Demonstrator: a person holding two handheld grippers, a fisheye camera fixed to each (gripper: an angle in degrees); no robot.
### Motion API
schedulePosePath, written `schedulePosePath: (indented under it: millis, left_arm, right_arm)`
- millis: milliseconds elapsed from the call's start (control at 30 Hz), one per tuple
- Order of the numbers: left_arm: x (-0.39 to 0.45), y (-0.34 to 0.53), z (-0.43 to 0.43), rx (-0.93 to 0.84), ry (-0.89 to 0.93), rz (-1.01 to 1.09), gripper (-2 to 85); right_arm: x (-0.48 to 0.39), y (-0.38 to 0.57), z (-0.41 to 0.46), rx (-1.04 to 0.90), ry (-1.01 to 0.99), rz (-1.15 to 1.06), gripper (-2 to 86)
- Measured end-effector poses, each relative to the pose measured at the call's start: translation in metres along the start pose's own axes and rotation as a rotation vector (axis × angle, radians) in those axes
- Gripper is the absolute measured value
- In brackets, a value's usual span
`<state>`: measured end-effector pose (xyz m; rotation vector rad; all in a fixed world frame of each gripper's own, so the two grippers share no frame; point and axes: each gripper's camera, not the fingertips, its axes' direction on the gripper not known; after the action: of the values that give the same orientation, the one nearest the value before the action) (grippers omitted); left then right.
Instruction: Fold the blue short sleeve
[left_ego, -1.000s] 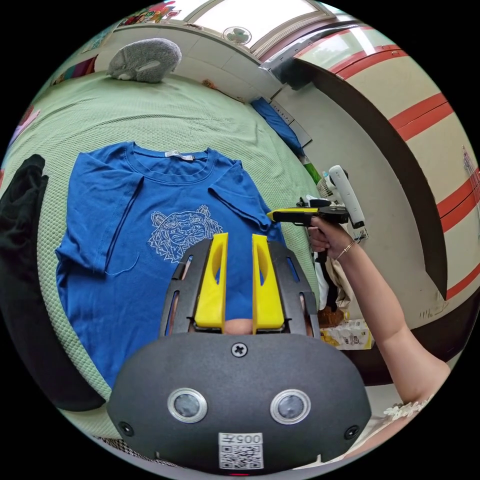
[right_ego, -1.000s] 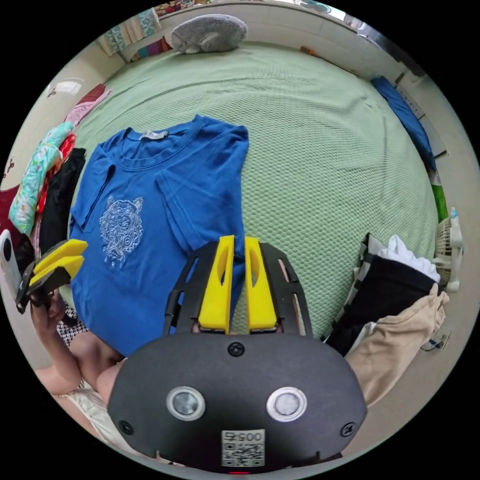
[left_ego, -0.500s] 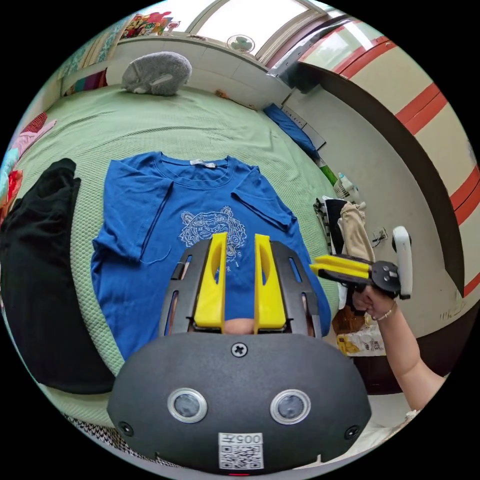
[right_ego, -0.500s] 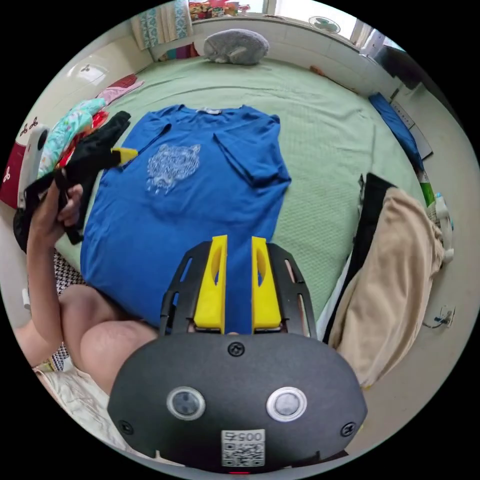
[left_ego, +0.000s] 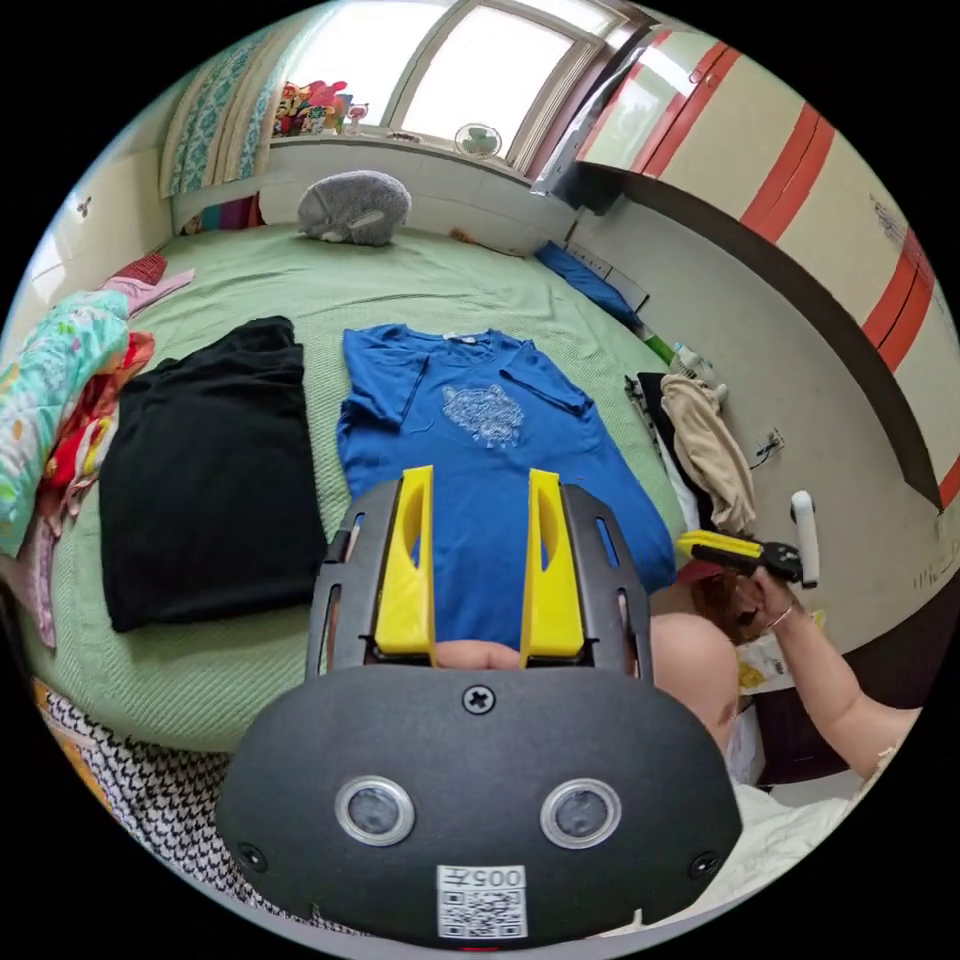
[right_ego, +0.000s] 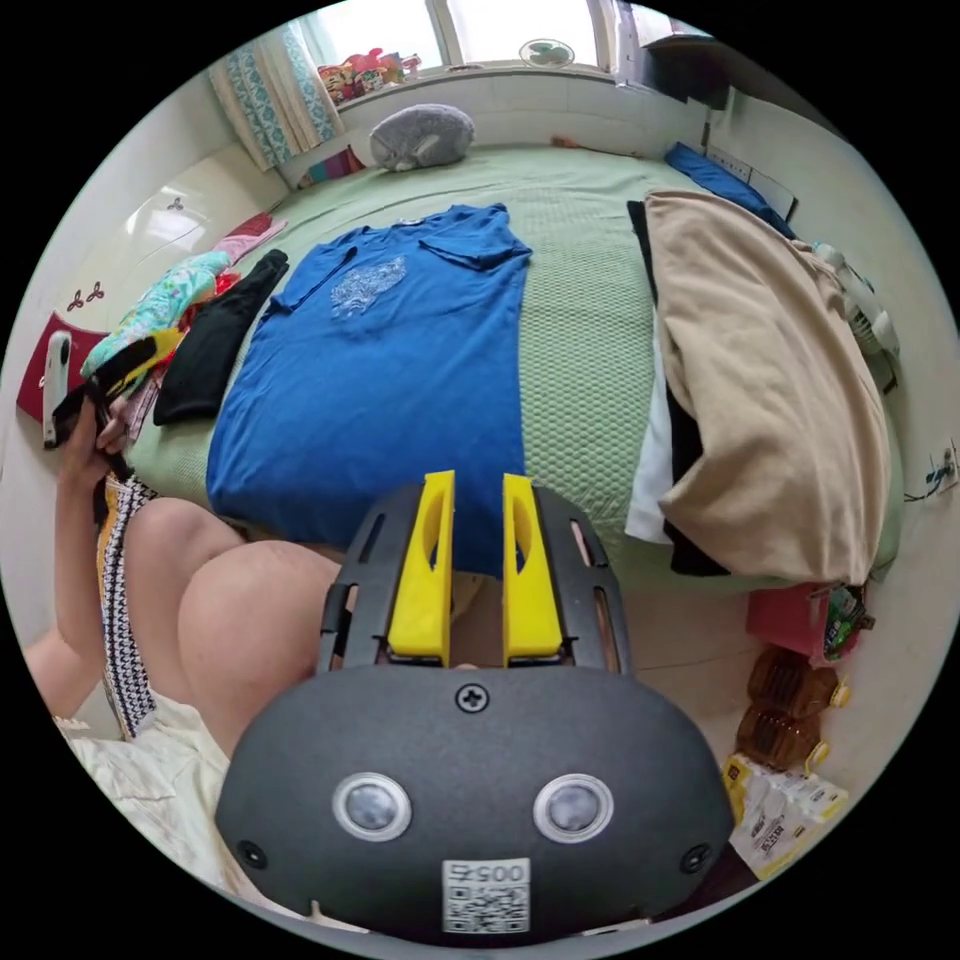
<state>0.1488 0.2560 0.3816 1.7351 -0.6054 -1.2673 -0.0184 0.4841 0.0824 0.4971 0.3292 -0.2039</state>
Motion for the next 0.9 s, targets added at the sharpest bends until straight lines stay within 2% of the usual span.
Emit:
schedulePosePath:
  millis: [200, 433, 733, 900]
  left_arm:
    - [-0.005, 0.077, -0.017, -0.084, -0.133, -0.016, 14.0]
    - [0.003, 0.144, 0.002, -0.19, -0.178, -0.009, 15.1]
    - [0.009, 0.185, 0.009, -0.248, -0.192, -0.01, 14.5]
    - [0.014, 0.2, 0.004, -0.232, -0.198, 0.005, 14.9]
  right_arm:
    - [0.006, 0.032, 0.003, 0.021, -0.027, 0.022, 7.4]
    - [0.002, 0.073, 0.01, 0.048, -0.002, 0.029, 7.4]
    - [-0.002, 0.125, 0.004, 0.129, 0.105, -0.069, 8.5]
    - [-0.001, 0.142, 0.015, 0.098, 0.105, -0.088, 8.5]
